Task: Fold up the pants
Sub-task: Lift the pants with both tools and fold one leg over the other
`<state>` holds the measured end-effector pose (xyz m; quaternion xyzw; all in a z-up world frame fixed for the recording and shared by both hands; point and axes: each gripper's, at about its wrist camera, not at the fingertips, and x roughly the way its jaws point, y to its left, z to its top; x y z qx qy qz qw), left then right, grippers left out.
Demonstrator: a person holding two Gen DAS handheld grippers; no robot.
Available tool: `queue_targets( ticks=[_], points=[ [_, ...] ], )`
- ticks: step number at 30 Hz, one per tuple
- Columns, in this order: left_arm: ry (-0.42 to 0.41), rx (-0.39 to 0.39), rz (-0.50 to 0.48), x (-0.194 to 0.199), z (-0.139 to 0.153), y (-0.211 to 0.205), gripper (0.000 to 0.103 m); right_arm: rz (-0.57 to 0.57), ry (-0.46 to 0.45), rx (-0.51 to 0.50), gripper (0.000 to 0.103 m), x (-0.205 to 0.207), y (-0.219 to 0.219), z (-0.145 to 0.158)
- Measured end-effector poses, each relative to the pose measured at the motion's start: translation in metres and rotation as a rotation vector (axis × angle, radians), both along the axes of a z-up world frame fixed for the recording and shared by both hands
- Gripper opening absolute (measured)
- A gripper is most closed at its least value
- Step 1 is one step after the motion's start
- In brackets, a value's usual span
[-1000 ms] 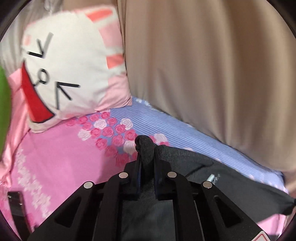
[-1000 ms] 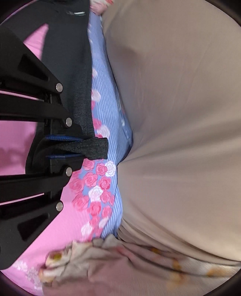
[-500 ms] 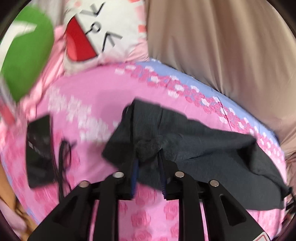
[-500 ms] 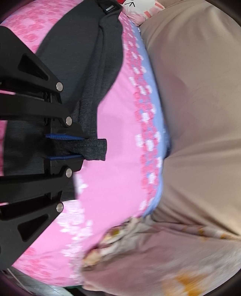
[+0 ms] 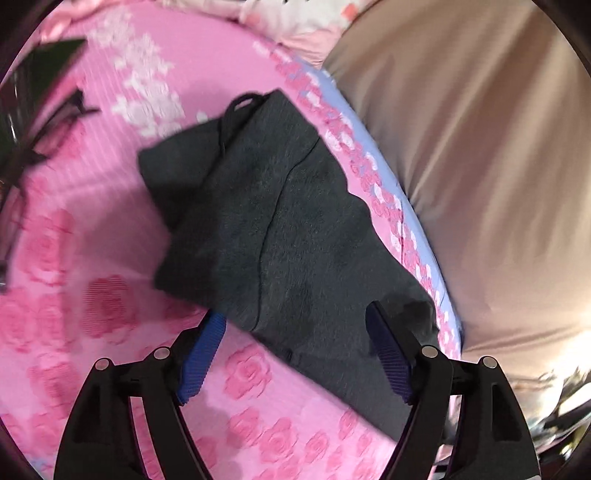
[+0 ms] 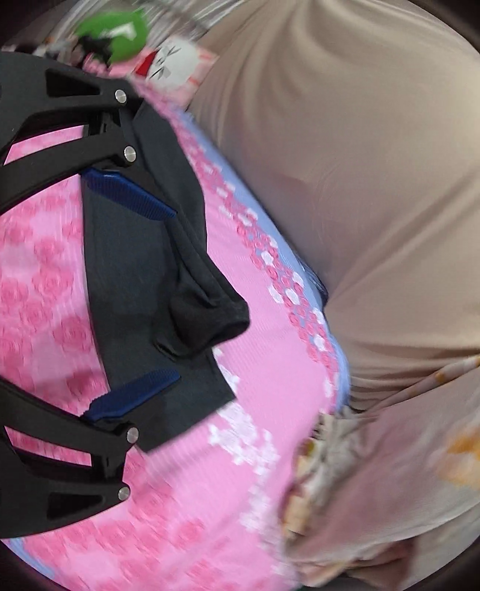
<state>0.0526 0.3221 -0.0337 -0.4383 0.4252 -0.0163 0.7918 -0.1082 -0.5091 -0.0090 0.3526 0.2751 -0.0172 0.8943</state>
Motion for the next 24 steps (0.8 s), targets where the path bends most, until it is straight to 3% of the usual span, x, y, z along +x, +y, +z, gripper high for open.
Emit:
queue_targets(
  ticks=[1,3,4,5,11,13,14,16,18,21,24],
  points=[
    [-0.004,-0.013,0.002,0.003,0.0,-0.001,0.069,0.006,-0.007,0.056,0.081,0.005,-0.001,-0.004],
    [-0.021,-0.028,-0.004,0.009,0.007,-0.004,0.047,0.019,-0.022,0.141,0.081,0.016,0.003,-0.008],
    [-0.023,-0.019,-0.012,0.011,0.011,-0.005,0.022,0.038,-0.033,0.159,0.082,0.022,0.008,-0.007],
    [-0.021,-0.003,-0.024,0.014,0.015,-0.006,0.006,0.057,-0.045,0.168,0.082,0.027,0.014,-0.006],
    [-0.018,0.082,-0.07,0.026,0.038,-0.008,0.006,0.103,0.018,0.215,0.087,0.081,0.044,-0.016],
    [-0.012,0.085,-0.077,0.028,0.039,-0.006,0.006,0.052,0.101,0.175,0.087,0.105,0.048,-0.027],
    [-0.005,0.091,-0.075,0.029,0.04,-0.003,0.006,0.014,0.138,0.123,0.083,0.115,0.048,-0.031],
    [-0.001,0.111,-0.073,0.031,0.045,0.003,0.006,-0.023,0.169,0.05,0.031,0.125,0.045,-0.03],
    [-0.014,0.172,-0.062,0.032,0.06,0.011,0.006,-0.028,0.102,0.089,0.011,0.116,0.036,-0.02],
    [-0.022,0.223,-0.067,0.023,0.075,0.027,0.006,-0.015,0.002,0.026,0.01,0.085,0.033,0.011],
    [0.031,0.287,-0.081,0.02,0.069,0.038,0.006,-0.021,0.04,-0.038,0.01,0.058,0.027,0.002]
  ],
)
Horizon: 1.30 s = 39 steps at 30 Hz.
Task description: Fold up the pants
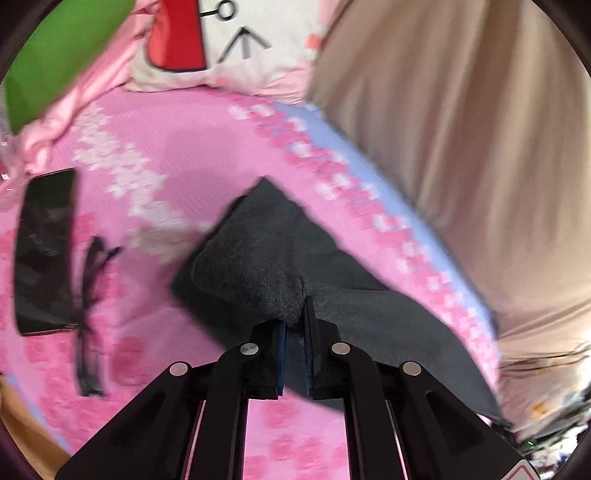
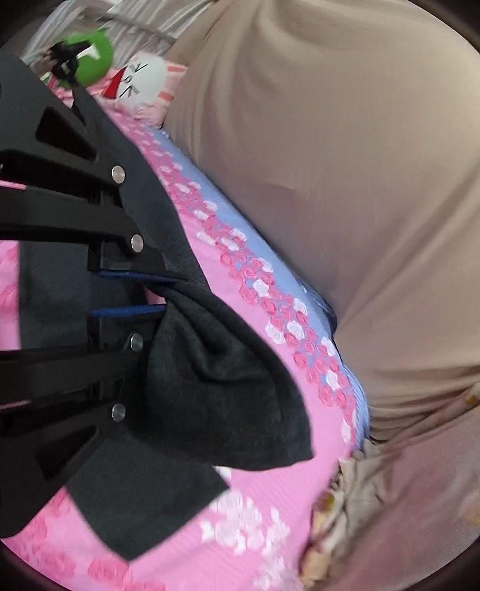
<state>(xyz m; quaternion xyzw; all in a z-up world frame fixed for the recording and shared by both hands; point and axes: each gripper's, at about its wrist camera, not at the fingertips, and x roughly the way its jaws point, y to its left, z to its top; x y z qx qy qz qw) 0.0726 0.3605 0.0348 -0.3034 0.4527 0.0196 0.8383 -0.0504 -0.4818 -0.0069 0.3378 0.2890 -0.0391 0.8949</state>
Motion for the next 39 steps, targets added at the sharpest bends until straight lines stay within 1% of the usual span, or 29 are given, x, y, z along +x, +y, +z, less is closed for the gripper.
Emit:
queue_targets(
  ticks=[3,4,5,6,7,8,9,12,13,14,15,16,17,19,20,21,22,24,25,26,27,28,30,33,34,35,36,37,39],
  points=[
    [0.113,0.072,-0.011,0.005,-0.034,0.003,0.006,-0.008,0.1,0.08,0.016,-0.01,-0.019,-0.044],
    [0.118,0.086,-0.004,0.005,-0.039,0.003,0.007,-0.024,0.115,0.126,0.018,-0.016,-0.025,-0.054],
    [0.112,0.093,0.0,0.004,-0.04,0.002,0.008,-0.028,0.108,0.173,0.019,-0.018,-0.029,-0.058],
    [0.105,0.109,0.008,0.001,-0.038,-0.001,0.009,-0.026,0.067,0.212,0.027,-0.025,-0.033,-0.056],
    [0.094,0.123,0.014,-0.003,-0.033,-0.004,0.01,-0.029,0.036,0.207,0.055,-0.03,-0.033,-0.05],
    [0.068,0.138,0.019,-0.009,-0.024,-0.008,0.017,-0.04,0.014,0.184,0.072,-0.034,-0.033,-0.043],
    [0.039,0.157,0.017,-0.013,-0.013,-0.014,0.021,-0.062,-0.011,0.15,0.092,-0.038,-0.033,-0.033],
    [-0.061,0.278,-0.001,-0.028,0.026,-0.043,0.031,-0.068,-0.024,0.127,0.092,-0.033,-0.038,-0.022],
    [-0.091,0.303,-0.013,-0.031,0.037,-0.054,0.039,-0.074,-0.009,0.126,0.085,-0.027,-0.041,-0.022],
    [-0.116,0.301,-0.03,-0.032,0.045,-0.065,0.044,-0.069,0.012,0.126,0.075,-0.022,-0.043,-0.025],
    [-0.126,0.294,-0.044,-0.03,0.048,-0.073,0.044,-0.064,0.058,0.124,0.045,-0.015,-0.046,-0.03],
    [-0.138,0.283,-0.074,-0.03,0.05,-0.087,0.044,-0.069,0.094,0.115,0.01,-0.007,-0.048,-0.032],
    [-0.143,0.283,-0.094,-0.029,0.051,-0.097,0.044,-0.055,0.084,0.114,0.007,-0.002,-0.048,-0.029],
    [-0.14,0.298,-0.152,-0.026,0.049,-0.123,0.044,-0.023,-0.037,0.085,0.006,-0.01,-0.046,0.004],
    [-0.138,0.302,-0.186,-0.025,0.046,-0.137,0.044,0.009,-0.147,0.062,0.006,-0.021,-0.042,0.031],
    [-0.133,0.299,-0.213,-0.024,0.042,-0.148,0.044,0.023,-0.213,0.032,0.006,-0.029,-0.041,0.048],
    [-0.127,0.296,-0.236,-0.022,0.038,-0.157,0.044,0.025,-0.245,-0.014,0.006,-0.038,-0.041,0.059],
    [-0.108,0.269,-0.304,-0.021,0.023,-0.178,0.045,-0.008,-0.166,-0.057,0.006,-0.045,-0.052,0.044],
    [-0.101,0.26,-0.328,-0.021,0.017,-0.184,0.046,-0.041,-0.063,-0.063,0.006,-0.045,-0.063,0.019],
    [-0.091,0.252,-0.353,-0.02,0.009,-0.192,0.047,-0.073,0.035,-0.05,0.006,-0.047,-0.075,-0.005],
    [-0.083,0.253,-0.366,-0.02,0.004,-0.198,0.047,-0.099,0.102,-0.006,0.006,-0.052,-0.087,-0.029],
    [-0.066,0.259,-0.384,-0.018,-0.005,-0.206,0.047,-0.116,0.126,0.03,0.006,-0.058,-0.095,-0.043],
    [-0.048,0.255,-0.405,-0.016,-0.014,-0.214,0.047,-0.132,0.116,0.053,0.006,-0.073,-0.1,-0.051],
    [-0.036,0.222,-0.423,-0.013,-0.023,-0.224,0.047,-0.114,0.089,0.066,0.014,-0.082,-0.097,-0.044],
    [-0.04,0.202,-0.429,-0.014,-0.024,-0.226,0.05,-0.103,0.083,0.083,0.021,-0.078,-0.097,-0.044],
    [-0.044,0.187,-0.428,-0.016,-0.025,-0.227,0.057,-0.094,0.077,0.111,0.027,-0.076,-0.096,-0.045],
    [-0.057,0.159,-0.423,-0.02,-0.026,-0.227,0.059,-0.086,0.076,0.134,0.044,-0.073,-0.09,-0.047],
    [-0.063,0.144,-0.418,-0.021,-0.027,-0.228,0.062,-0.077,0.081,0.152,0.051,-0.068,-0.085,-0.046],
    [-0.072,0.121,-0.422,-0.026,-0.03,-0.23,0.062,-0.065,0.104,0.144,0.051,-0.056,-0.078,-0.053]
  ],
)
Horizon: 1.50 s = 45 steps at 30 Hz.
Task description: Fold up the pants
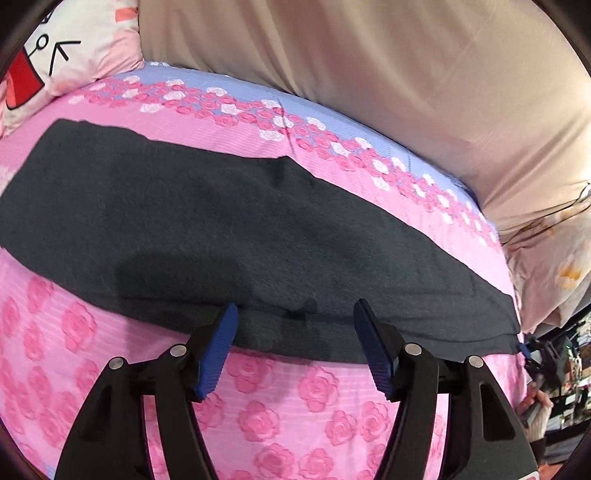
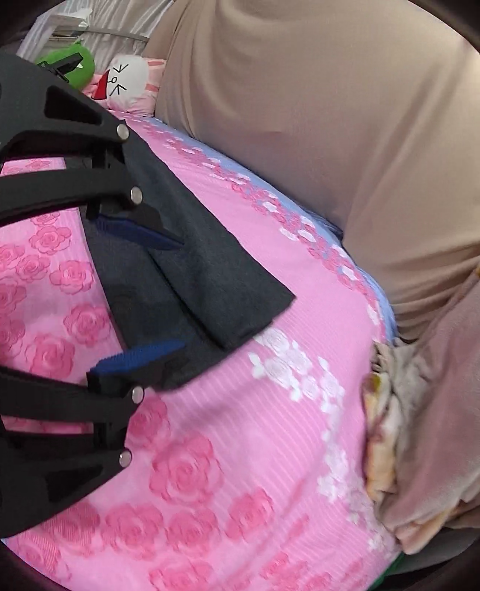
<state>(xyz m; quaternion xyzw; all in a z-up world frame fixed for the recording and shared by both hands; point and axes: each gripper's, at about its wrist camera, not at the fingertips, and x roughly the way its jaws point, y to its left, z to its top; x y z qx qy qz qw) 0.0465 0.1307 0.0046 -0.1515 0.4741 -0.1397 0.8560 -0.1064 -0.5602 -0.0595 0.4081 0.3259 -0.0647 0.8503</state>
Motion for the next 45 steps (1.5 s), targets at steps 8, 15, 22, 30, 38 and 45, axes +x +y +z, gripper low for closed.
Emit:
queue_targets(
  ticks=[8,15,22,30,38,45],
  points=[
    [-0.001,-0.067,-0.013,0.001,0.002,-0.009,0.063,-0.027,-0.043,-0.028,0.002,0.034,0.004,0.018],
    [0.079,-0.167,-0.013,0.011,-0.019,0.006,0.067,-0.073,-0.017,-0.144,0.002,0.004,0.006,0.03],
    [0.16,-0.321,0.074,0.033,-0.047,0.026,0.067,-0.078,0.0,-0.112,0.002,0.008,0.006,0.017],
    [0.151,-0.321,0.026,0.042,-0.023,0.029,0.001,-0.074,-0.05,-0.139,0.002,0.002,0.013,0.048],
    [0.26,-0.23,-0.011,0.025,-0.04,0.032,0.002,-0.085,0.087,-0.094,0.002,-0.008,0.005,-0.01],
    [0.192,-0.197,-0.012,0.011,-0.027,0.035,0.033,-0.074,0.055,-0.132,0.008,-0.017,0.006,0.007]
  ],
)
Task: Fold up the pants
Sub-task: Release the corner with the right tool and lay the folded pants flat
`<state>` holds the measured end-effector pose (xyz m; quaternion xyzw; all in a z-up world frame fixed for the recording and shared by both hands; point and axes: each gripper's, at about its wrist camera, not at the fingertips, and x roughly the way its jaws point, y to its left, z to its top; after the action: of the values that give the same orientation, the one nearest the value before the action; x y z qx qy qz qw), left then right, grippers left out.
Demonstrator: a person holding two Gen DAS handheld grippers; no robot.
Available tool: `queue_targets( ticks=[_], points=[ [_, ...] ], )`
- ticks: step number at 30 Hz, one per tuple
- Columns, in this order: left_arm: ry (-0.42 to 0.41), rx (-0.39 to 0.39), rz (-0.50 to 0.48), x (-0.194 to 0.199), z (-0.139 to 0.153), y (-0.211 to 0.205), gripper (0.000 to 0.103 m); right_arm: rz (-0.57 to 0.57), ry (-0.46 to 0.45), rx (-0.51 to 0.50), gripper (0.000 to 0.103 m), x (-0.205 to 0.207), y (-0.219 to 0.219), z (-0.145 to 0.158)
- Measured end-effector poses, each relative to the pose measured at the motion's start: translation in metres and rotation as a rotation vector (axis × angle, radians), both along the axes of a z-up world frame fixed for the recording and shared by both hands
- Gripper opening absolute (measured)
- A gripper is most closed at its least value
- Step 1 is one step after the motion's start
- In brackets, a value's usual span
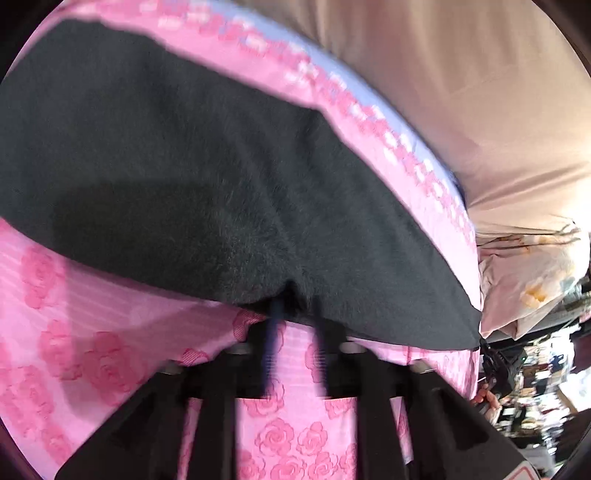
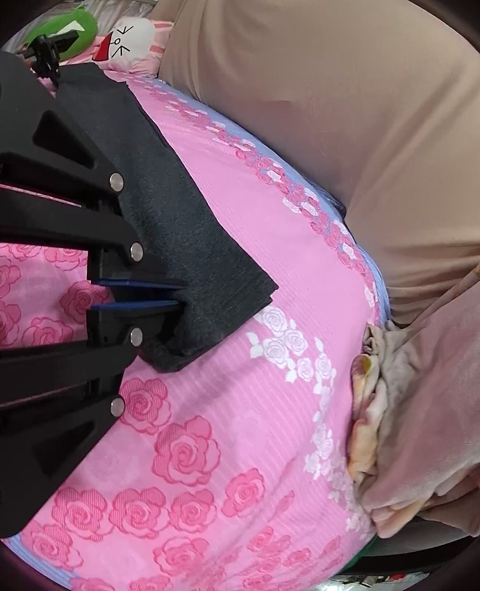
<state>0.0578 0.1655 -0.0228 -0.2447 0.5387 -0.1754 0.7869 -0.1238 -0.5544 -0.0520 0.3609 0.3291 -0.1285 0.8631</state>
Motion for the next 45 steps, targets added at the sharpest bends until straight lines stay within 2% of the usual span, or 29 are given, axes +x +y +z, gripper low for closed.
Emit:
queue_targets(
  ticks=[1,2,4,6,8,11,13,15,16,17,18,19,21,22,23,26,27,29,31,33,35,37,39,41,42,43,45],
  points=[
    [-0.048,0.023,0.005,-0.007,0.012,0.003,0.045,-0.003,-0.003,0.006,0.016,-0.002,-0.002,-0.001],
    [-0.085,0.053,0.011,-0.012,0.022,0.005,0.05,-0.017,-0.002,0.009,0.022,-0.005,-0.004,-0.002],
    [-0.146,0.12,0.027,-0.022,0.039,0.009,0.055,-0.041,-0.013,0.009,0.054,-0.009,-0.008,-0.002],
    [-0.208,0.178,0.041,-0.028,0.054,0.008,0.058,-0.057,-0.025,0.005,0.06,-0.009,-0.014,0.0],
    [-0.239,0.204,0.052,-0.027,0.059,0.003,0.066,-0.052,-0.033,-0.002,0.06,-0.005,-0.019,0.003],
    [-0.252,0.244,0.04,-0.018,0.056,-0.014,0.066,-0.008,-0.017,-0.038,0.06,0.017,-0.023,0.007],
    [-0.243,0.308,0.039,-0.009,0.046,-0.027,0.066,0.027,0.014,-0.093,0.062,0.04,-0.022,0.008],
    [-0.235,0.358,0.029,-0.001,0.034,-0.041,0.066,0.072,0.04,-0.171,0.062,0.061,-0.019,0.008],
    [-0.234,0.372,0.027,0.0,0.028,-0.043,0.066,0.102,0.051,-0.206,0.058,0.07,-0.016,0.006],
    [-0.229,0.388,0.031,0.002,0.024,-0.047,0.066,0.139,0.06,-0.235,0.047,0.078,-0.012,0.005],
    [-0.225,0.41,0.032,0.006,0.018,-0.051,0.066,0.182,0.084,-0.274,0.008,0.087,-0.004,0.005],
    [-0.221,0.427,0.038,0.006,0.014,-0.051,0.066,0.192,0.09,-0.316,0.002,0.089,0.002,0.01],
    [-0.213,0.453,0.051,0.012,0.008,-0.053,0.066,0.154,0.005,-0.372,0.002,0.078,0.004,0.029],
    [-0.209,0.462,0.056,0.015,0.004,-0.052,0.066,0.121,-0.026,-0.361,0.002,0.073,-0.004,0.034],
    [-0.208,0.469,0.059,0.018,0.002,-0.051,0.066,0.097,-0.025,-0.338,0.002,0.074,-0.014,0.032],
    [-0.21,0.516,0.072,0.026,-0.007,-0.054,0.068,0.105,0.112,-0.258,0.005,0.09,-0.032,-0.004],
    [-0.219,0.533,0.074,0.028,-0.008,-0.056,0.07,0.076,0.097,-0.273,0.014,0.084,-0.027,-0.002],
    [-0.228,0.545,0.078,0.028,-0.008,-0.057,0.071,0.038,0.029,-0.321,0.016,0.069,-0.008,0.019],
    [-0.236,0.498,0.087,0.023,-0.001,-0.056,0.071,0.092,-0.053,-0.34,0.02,0.059,0.024,0.041],
    [-0.255,0.426,0.069,0.02,0.01,-0.058,0.071,0.225,-0.093,-0.33,0.02,0.065,0.066,0.054],
    [-0.28,0.375,0.048,0.026,0.024,-0.068,0.077,0.356,-0.089,-0.307,0.02,0.084,0.108,0.058],
    [-0.272,0.364,0.023,0.041,0.026,-0.082,0.08,0.49,-0.08,-0.264,0.02,0.113,0.157,0.051],
    [-0.243,0.405,0.02,0.062,0.018,-0.093,0.08,0.57,-0.057,-0.246,0.02,0.145,0.198,0.039],
    [-0.173,0.472,0.034,0.091,-0.003,-0.099,0.078,0.605,0.006,-0.24,0.02,0.171,0.223,0.02],
    [-0.146,0.481,0.041,0.099,-0.01,-0.099,0.078,0.599,0.067,-0.235,0.02,0.191,0.231,0.006],
    [-0.178,0.519,0.049,0.106,-0.01,-0.102,0.078,0.578,0.07,-0.246,0.018,0.2,0.232,0.001],
    [-0.173,0.6,0.065,0.116,-0.012,-0.106,0.078,0.524,0.061,-0.264,0.018,0.207,0.235,0.009]
  ],
)
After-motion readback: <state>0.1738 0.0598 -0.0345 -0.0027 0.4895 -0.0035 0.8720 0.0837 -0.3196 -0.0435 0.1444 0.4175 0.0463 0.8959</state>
